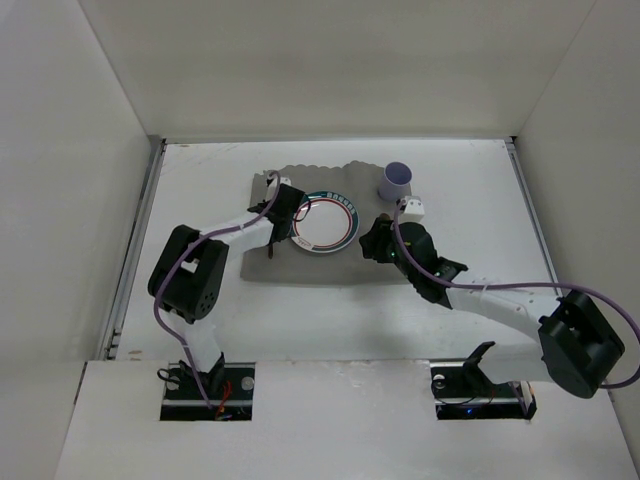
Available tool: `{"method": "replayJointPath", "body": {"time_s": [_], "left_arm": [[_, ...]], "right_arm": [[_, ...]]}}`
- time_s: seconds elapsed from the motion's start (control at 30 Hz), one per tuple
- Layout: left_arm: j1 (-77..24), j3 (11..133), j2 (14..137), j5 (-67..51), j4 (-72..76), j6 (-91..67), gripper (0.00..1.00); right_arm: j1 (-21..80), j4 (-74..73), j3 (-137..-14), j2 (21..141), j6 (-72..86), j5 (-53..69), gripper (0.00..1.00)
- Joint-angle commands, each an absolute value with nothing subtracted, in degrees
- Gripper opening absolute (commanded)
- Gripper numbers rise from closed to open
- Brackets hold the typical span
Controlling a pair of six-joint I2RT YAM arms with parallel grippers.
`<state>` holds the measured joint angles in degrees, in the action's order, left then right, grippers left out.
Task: Set the dinner table for one person
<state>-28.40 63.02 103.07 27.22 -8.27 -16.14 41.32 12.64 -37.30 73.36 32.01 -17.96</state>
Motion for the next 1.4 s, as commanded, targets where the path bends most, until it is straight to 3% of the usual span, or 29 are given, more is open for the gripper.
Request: {"method": "replayJointPath", "body": {"time_s": [0.0,0.1,0.23,0.43,0.5,0.63,0.73,1.03,1.37], "left_arm": [[-28.43,62.84,102.66,27.77,-6.94,-15.99,0.08],[-28.52,62.41,100.65,27.78,-8.17,-16.96,0.13],[-28.52,60.65,95.20,27.60,-8.52,-18.28,0.28],[-28.61,56.53,85.54,29.09,-8.35,-21.34,0.34],[-27.91,53.89,81.23,28.83,-7.82,-23.63,0.34],[-25.36,46.51,70.60,28.74,-6.94,-29.34,0.35],[-21.50,41.58,63.04,29.53,-9.22,-34.18,0.36],[-9.01,30.24,48.78,30.32,-14.67,-42.88,0.43],[-4.62,24.61,46.32,26.38,-11.78,-46.75,0.44]], "right_arm": [[41.61,16.17,-36.83,72.07,32.52,-18.37,0.56],[41.18,16.44,-36.65,72.33,32.70,-18.11,0.56],[41.26,16.61,-36.56,71.98,32.61,-18.37,0.56],[40.56,17.14,-35.51,70.23,33.05,-18.46,0.54],[40.38,18.36,-34.37,68.91,33.31,-19.51,0.46],[40.29,18.54,-33.40,65.40,33.49,-20.12,0.18],[39.95,20.38,-30.77,61.10,33.92,-23.45,0.15],[32.75,23.91,-21.45,47.12,41.03,-29.01,0.51],[27.64,24.17,-18.19,43.33,45.00,-28.12,0.55]]}}
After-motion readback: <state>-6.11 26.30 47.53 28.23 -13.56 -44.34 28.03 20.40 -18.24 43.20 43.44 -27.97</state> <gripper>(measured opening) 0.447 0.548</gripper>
